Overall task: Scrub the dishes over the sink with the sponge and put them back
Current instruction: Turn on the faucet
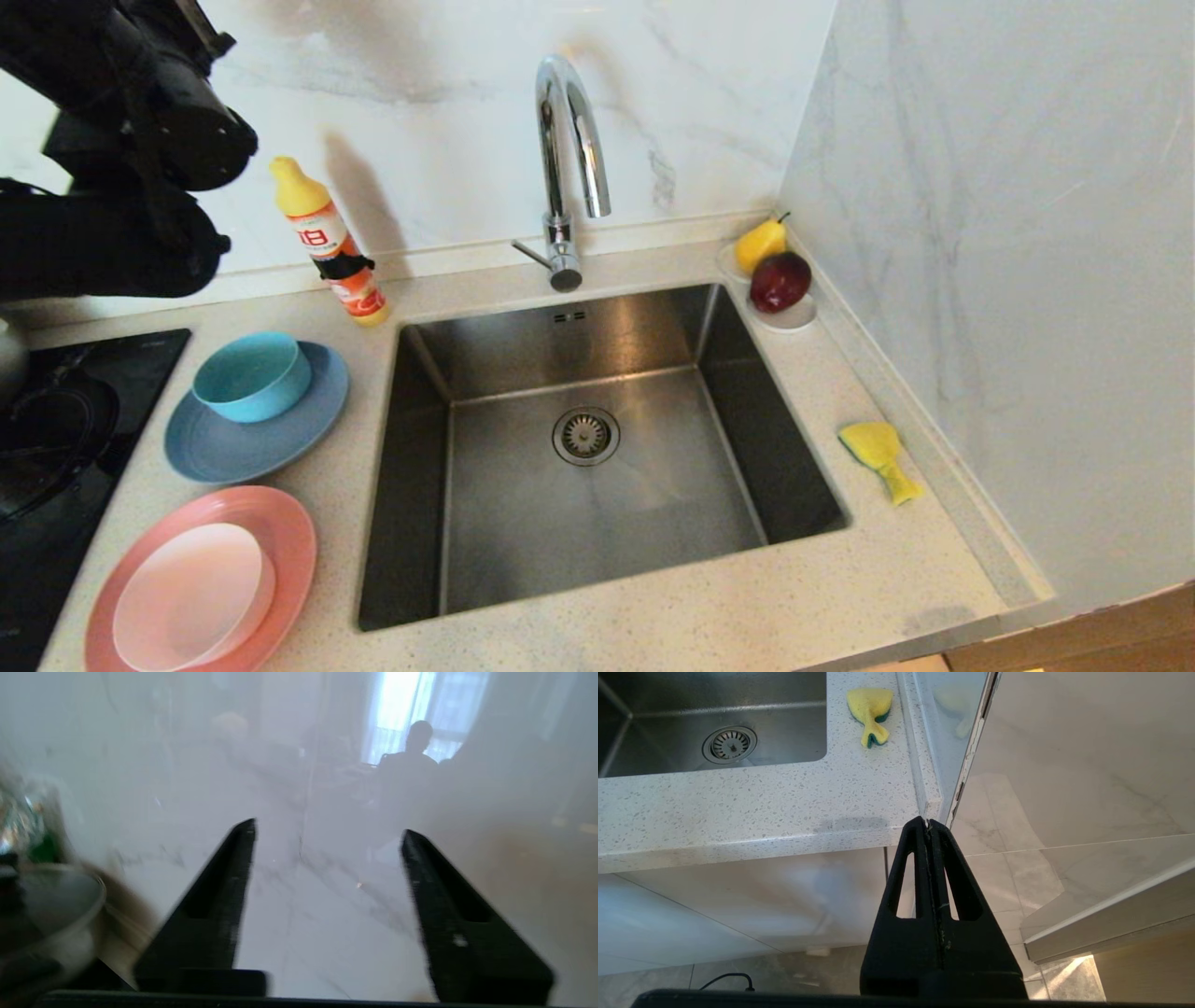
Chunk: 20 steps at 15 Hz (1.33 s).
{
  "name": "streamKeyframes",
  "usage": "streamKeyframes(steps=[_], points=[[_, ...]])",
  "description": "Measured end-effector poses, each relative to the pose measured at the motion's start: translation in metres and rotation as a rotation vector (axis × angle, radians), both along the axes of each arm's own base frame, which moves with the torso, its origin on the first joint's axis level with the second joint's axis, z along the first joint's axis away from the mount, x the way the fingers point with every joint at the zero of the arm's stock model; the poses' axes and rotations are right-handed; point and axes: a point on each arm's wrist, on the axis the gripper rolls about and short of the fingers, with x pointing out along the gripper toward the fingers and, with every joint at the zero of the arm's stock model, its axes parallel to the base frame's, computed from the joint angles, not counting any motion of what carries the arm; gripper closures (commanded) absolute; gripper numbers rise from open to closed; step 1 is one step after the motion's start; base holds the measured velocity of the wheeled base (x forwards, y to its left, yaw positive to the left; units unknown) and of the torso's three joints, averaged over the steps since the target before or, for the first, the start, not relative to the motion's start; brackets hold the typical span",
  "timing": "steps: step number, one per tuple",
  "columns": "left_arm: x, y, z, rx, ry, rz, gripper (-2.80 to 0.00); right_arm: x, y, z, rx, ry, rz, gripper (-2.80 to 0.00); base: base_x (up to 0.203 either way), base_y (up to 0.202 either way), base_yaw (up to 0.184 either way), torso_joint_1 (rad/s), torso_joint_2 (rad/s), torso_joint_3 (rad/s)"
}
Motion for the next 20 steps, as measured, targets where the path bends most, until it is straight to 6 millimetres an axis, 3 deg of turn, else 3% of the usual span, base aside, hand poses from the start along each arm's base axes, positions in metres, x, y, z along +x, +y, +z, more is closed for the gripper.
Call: streamKeyframes(steps=[4,8,11,14,20], points=[[-0.068,0.002,0.037,0.075,0.101,-0.094,0.0,0.0,0.0,0.0,0.0,0.0,0.0,0.0,0.0,0.0,0.0,0.0,0.0,0.0],[-0.124,-0.016,0.043,0.125,0.297,-0.362,0.0,0.0,0.0,0.0,0.0,0.0,0.0,0.0,0.0,0.0,0.0,0.0,0.0,0.0],[-0.147,-0.03,0.039,0.122,0.459,-0.597,0.0,0.0,0.0,0.0,0.0,0.0,0.0,0.0,0.0,0.0,0.0,0.0,0.0,0.0],[-0.138,-0.043,0.028,0.069,0.634,-0.814,0.0,0.0,0.0,0.0,0.0,0.0,0.0,0.0,0.0,0.0,0.0,0.0,0.0,0.0],[-0.053,-0.078,-0.002,-0.115,0.739,-1.022,0.0,0.0,0.0,0.0,0.0,0.0,0.0,0.0,0.0,0.0,0.0,0.0,0.0,0.0]])
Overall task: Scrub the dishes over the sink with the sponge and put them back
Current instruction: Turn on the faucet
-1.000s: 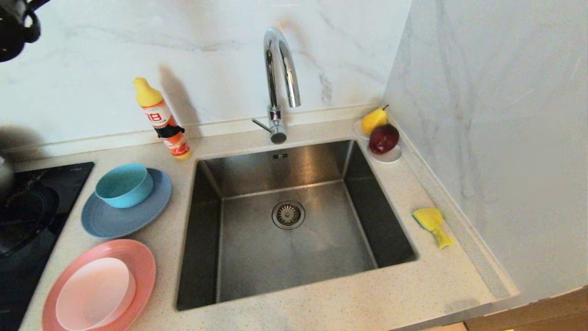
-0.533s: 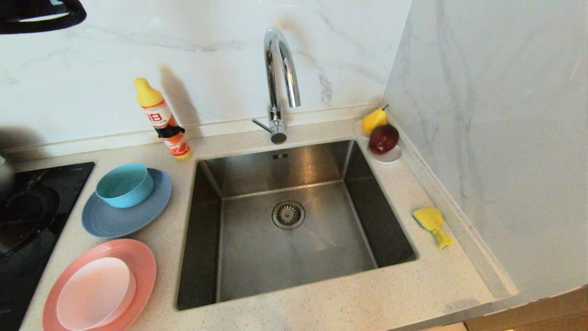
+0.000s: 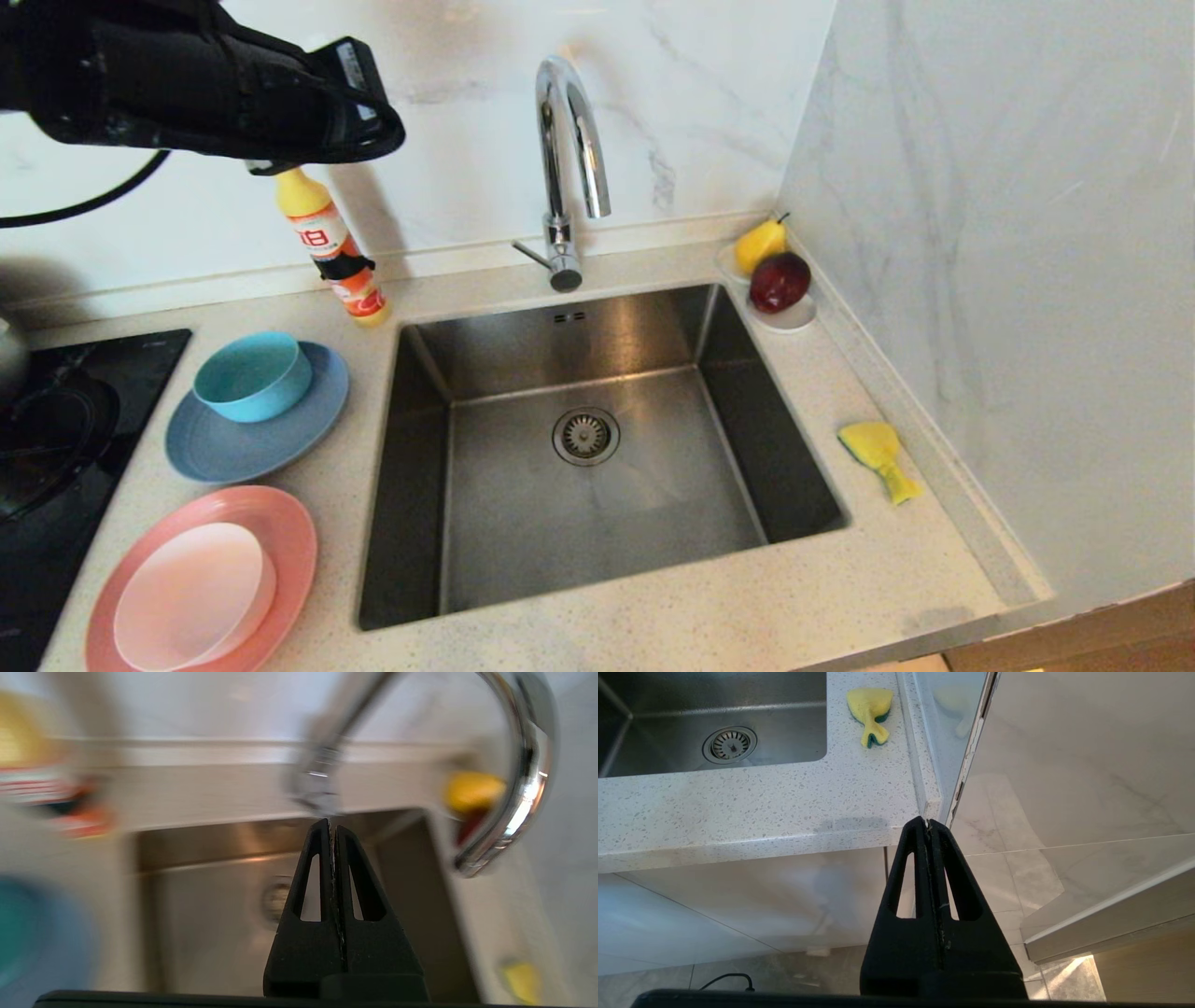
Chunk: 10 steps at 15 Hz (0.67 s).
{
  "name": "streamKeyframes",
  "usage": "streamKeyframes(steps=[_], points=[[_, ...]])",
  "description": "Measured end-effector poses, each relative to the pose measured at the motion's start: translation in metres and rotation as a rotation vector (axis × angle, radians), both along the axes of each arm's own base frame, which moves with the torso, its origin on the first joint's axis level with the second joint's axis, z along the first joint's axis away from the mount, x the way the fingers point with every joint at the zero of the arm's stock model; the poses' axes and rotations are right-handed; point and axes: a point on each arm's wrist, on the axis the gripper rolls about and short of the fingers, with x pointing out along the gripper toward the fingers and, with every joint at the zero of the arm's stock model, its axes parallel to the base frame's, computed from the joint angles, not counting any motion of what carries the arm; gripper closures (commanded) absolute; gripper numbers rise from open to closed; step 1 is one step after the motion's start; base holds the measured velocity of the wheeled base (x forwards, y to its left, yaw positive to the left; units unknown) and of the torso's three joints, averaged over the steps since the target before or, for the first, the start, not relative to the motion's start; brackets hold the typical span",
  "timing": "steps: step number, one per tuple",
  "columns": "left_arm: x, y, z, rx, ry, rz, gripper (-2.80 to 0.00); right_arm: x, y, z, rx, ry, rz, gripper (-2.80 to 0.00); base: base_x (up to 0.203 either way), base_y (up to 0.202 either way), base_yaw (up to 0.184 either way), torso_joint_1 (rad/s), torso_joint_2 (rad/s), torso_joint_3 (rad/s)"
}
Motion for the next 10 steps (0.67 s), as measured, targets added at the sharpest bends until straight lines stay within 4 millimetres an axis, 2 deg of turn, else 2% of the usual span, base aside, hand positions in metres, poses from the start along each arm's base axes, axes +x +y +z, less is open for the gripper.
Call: streamKeyframes(steps=[3,6,10], points=[[0.034,-0.016,-0.02,-0.04,0.015,-0.162,0.0,0.0,0.0,0.0,0.0,0.0,0.0,0.0,0.0,0.0,0.0,0.0,0.0,0.0],[0.067,-0.026,-0.043,-0.048,-0.001,-0.172,0.0,0.0,0.0,0.0,0.0,0.0,0.0,0.0,0.0,0.0,0.0,0.0,0.0,0.0],[0.1,-0.025,-0.067,-0.046,-0.029,-0.148,0.0,0.0,0.0,0.0,0.0,0.0,0.0,0.0,0.0,0.0,0.0,0.0,0.0,0.0]])
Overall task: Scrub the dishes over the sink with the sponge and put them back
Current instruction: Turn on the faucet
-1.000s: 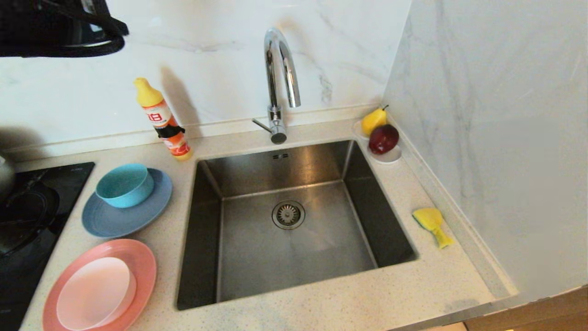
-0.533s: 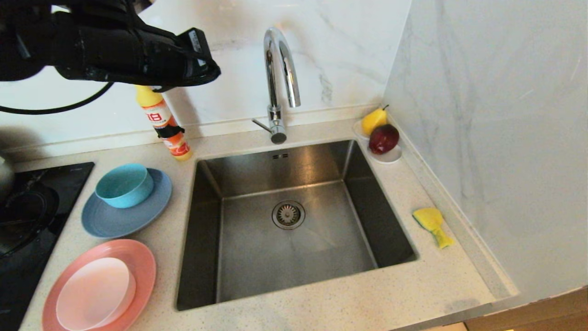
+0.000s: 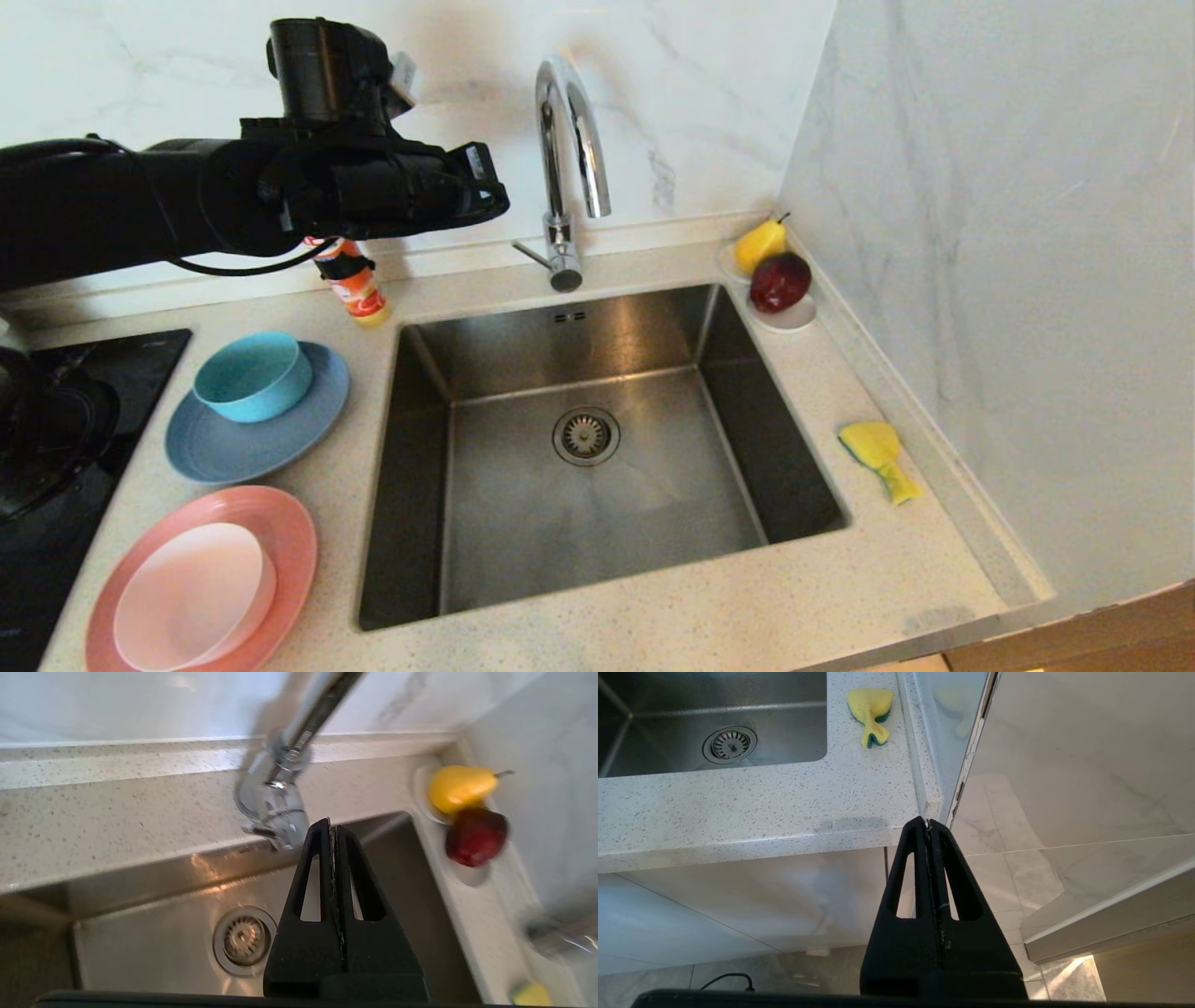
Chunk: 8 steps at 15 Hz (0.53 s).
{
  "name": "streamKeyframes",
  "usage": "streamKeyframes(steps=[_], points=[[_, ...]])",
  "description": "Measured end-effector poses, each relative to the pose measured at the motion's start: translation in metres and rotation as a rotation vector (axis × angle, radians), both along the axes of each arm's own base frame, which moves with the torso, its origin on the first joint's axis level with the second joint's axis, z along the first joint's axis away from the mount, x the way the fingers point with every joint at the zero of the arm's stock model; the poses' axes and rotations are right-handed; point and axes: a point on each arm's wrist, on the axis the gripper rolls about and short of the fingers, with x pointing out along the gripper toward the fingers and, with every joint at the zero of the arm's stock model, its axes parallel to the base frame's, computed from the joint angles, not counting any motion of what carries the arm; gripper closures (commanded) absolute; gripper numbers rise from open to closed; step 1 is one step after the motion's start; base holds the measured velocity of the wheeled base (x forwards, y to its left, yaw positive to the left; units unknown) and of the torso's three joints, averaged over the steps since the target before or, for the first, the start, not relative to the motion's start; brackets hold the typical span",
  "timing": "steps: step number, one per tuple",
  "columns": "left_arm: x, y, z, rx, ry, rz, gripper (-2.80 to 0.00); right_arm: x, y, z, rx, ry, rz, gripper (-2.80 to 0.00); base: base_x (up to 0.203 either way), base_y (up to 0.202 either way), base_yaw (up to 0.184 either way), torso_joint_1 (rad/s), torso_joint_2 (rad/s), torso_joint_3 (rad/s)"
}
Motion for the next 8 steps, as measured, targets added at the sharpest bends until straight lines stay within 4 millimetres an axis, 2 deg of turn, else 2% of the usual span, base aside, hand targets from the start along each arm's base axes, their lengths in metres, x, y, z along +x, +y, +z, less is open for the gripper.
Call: streamKeyframes(steps=[4,8], points=[[0.022,0.002,-0.017,-0.003,-0.033,0.019,0.0,0.0,0.0,0.0,0.0,0.0,0.001,0.0,0.0,0.0,0.0,0.0,0.0,0.0],[0.035,0.002,-0.032,0.006,-0.028,0.028,0.0,0.0,0.0,0.0,0.0,0.0,0.0,0.0,0.0,0.0,0.0,0.0,0.0,0.0]])
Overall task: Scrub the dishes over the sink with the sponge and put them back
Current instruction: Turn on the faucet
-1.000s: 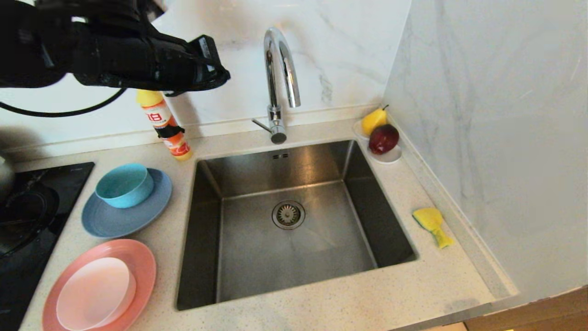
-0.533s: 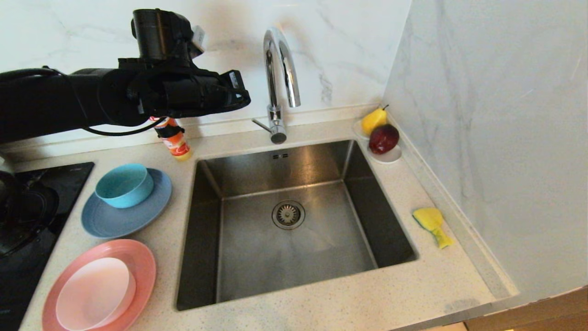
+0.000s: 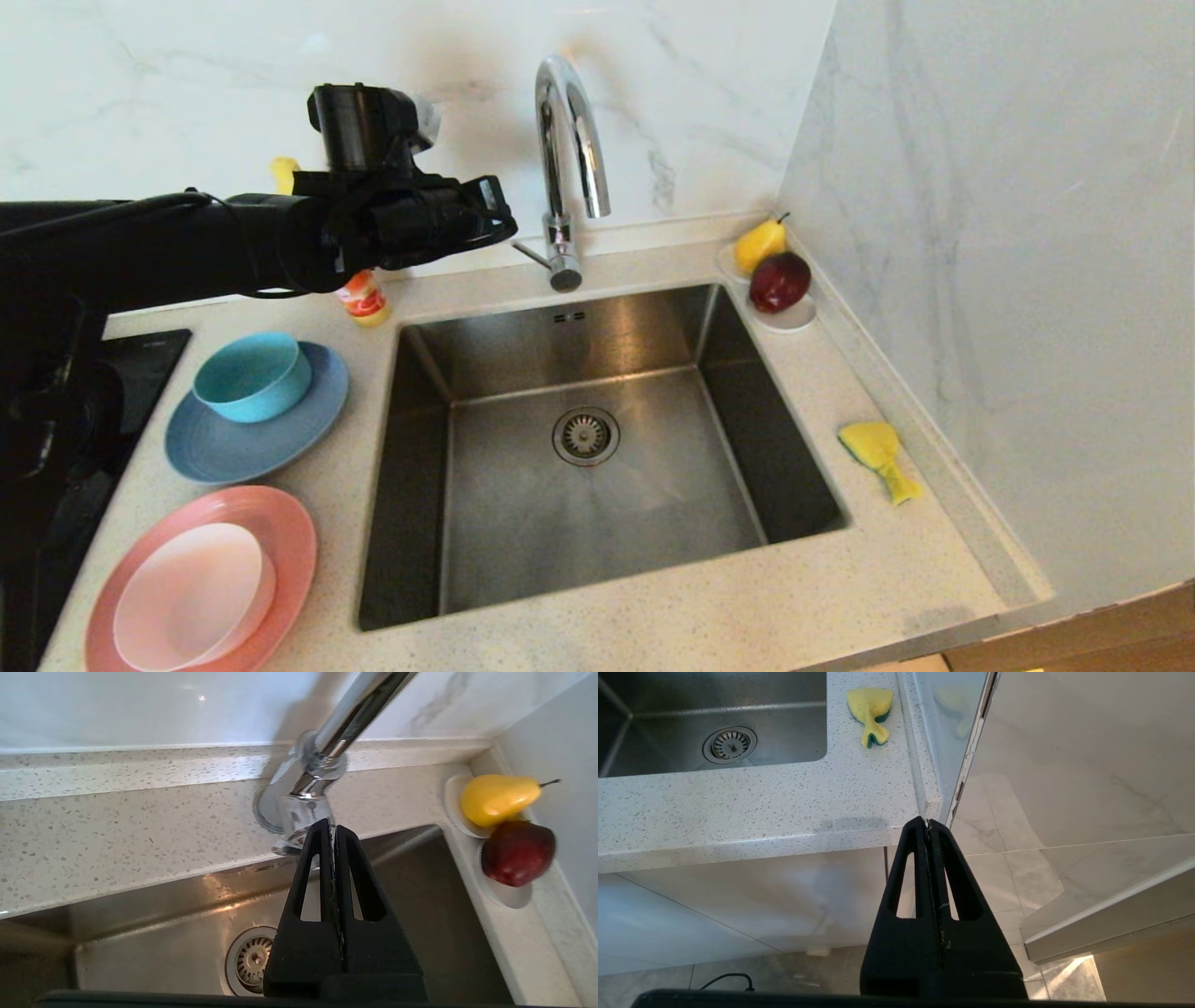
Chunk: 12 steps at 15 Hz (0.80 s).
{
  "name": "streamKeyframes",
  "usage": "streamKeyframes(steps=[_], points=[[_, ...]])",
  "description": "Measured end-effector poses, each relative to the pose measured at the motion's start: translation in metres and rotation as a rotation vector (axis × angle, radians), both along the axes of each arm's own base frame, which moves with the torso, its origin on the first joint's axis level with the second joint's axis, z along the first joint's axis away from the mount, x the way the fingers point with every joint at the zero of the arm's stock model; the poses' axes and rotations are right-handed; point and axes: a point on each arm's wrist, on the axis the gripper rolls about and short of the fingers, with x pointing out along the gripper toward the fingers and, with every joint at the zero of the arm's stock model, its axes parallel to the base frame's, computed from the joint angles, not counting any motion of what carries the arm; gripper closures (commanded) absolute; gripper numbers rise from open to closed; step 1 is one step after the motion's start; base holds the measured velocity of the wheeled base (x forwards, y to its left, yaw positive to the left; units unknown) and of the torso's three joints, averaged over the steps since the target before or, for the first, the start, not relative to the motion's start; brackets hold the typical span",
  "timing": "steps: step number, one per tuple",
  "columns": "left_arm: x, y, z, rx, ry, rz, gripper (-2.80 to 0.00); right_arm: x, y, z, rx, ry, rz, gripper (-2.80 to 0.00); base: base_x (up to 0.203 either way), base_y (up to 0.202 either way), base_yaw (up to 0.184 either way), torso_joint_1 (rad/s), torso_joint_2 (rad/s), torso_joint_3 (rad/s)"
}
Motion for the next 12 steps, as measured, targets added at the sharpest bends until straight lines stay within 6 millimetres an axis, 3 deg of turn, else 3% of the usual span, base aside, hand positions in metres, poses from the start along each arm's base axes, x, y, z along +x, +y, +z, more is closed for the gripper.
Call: streamKeyframes(steps=[12], points=[[0.023,-0.005,-0.032,0.027,0.008,0.004,0.0,0.0,0.0,0.0,0.0,0.0,0.0,0.0,0.0,0.0,0.0,0.0,0.0,0.0]])
